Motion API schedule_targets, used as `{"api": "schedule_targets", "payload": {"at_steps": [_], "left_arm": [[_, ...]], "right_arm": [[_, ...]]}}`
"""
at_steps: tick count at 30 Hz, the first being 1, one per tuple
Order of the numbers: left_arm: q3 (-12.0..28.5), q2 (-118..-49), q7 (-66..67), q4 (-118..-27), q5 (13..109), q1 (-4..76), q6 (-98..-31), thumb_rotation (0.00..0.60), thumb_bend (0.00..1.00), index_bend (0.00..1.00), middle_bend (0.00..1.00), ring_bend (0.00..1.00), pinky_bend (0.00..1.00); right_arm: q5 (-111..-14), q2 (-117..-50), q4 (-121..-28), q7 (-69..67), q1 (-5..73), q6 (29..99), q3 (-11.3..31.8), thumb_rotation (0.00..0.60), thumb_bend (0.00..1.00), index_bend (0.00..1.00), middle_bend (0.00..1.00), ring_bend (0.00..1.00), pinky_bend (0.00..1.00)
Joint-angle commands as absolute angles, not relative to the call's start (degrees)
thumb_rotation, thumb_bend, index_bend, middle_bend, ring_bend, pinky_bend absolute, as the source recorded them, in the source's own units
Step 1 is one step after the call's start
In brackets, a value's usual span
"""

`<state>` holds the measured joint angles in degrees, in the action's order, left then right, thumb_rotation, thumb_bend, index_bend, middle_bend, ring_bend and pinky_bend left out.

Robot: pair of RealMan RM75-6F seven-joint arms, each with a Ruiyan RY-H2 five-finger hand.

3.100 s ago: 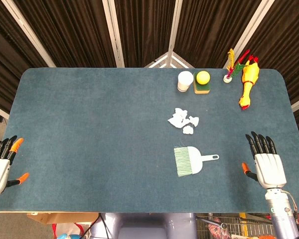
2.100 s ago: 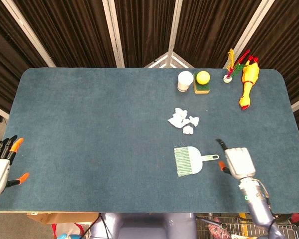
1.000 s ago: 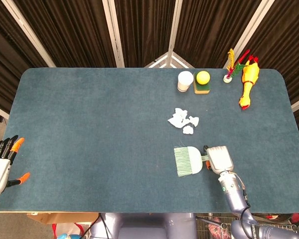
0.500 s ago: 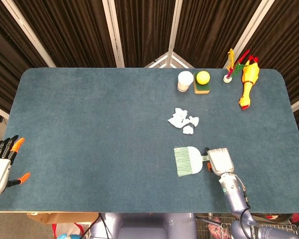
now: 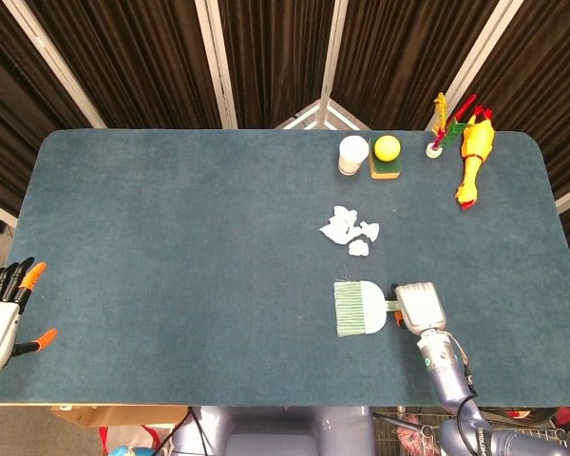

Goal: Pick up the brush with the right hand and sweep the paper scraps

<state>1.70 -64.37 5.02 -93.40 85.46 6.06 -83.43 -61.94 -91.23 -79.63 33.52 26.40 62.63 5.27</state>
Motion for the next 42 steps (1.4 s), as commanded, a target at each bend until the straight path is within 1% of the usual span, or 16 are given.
{"api": "schedule_targets", "payload": {"at_steps": [1,7,16,21,25,32,36,42], "left_arm": [[1.68,-64.38,5.03,-93.42,85.44,6.05,-83.39,0.600,0.00,0.00,0.00,0.00,0.01],[1.65,-64.43,5.18,-93.46,85.54,6.08,-83.42,0.600,0.00,0.00,0.00,0.00,0.01],[1.73,-64.50,5.16,-93.40,85.53,5.99,-83.68,0.600,0.00,0.00,0.00,0.00,0.01],[1.72,-64.48,5.01,-93.39,85.65,6.07,-83.61,0.600,0.00,0.00,0.00,0.00,0.01],[1.61,-64.36,4.98,-93.35,85.71,6.07,-83.49,0.600,0.00,0.00,0.00,0.00,0.01],[1.69,-64.28,4.83,-93.18,85.44,6.09,-83.35,0.600,0.00,0.00,0.00,0.00,0.01],[1.73,-64.09,4.38,-93.28,85.34,6.11,-83.26,0.600,0.00,0.00,0.00,0.00,0.01],[1.85,-63.78,3.51,-93.49,84.44,6.28,-82.36,0.600,0.00,0.00,0.00,0.00,0.01]], "right_arm": [[-62.75,-90.14,-80.90,33.48,26.44,63.45,5.55,0.600,0.47,0.83,0.91,0.96,0.90],[-63.92,-86.35,-85.36,35.04,26.84,65.27,6.60,0.600,0.47,0.84,0.91,0.96,0.90],[-62.12,-80.07,-93.86,40.08,28.32,66.59,9.20,0.600,0.48,0.87,0.91,0.96,0.90],[-60.01,-78.20,-97.69,42.76,29.87,66.58,11.04,0.600,0.48,0.87,0.91,0.96,0.90],[-56.98,-78.08,-99.43,45.38,32.07,65.79,12.92,0.600,0.48,0.87,0.91,0.96,0.90],[-49.27,-81.36,-97.34,51.65,37.86,63.75,16.02,0.600,0.48,0.87,0.91,0.96,0.90],[-45.29,-83.98,-93.76,54.51,41.29,62.76,17.42,0.600,0.48,0.87,0.91,0.96,0.90],[-39.27,-88.62,-85.51,57.74,46.95,60.25,19.22,0.600,0.48,0.88,0.91,0.96,0.90]]}}
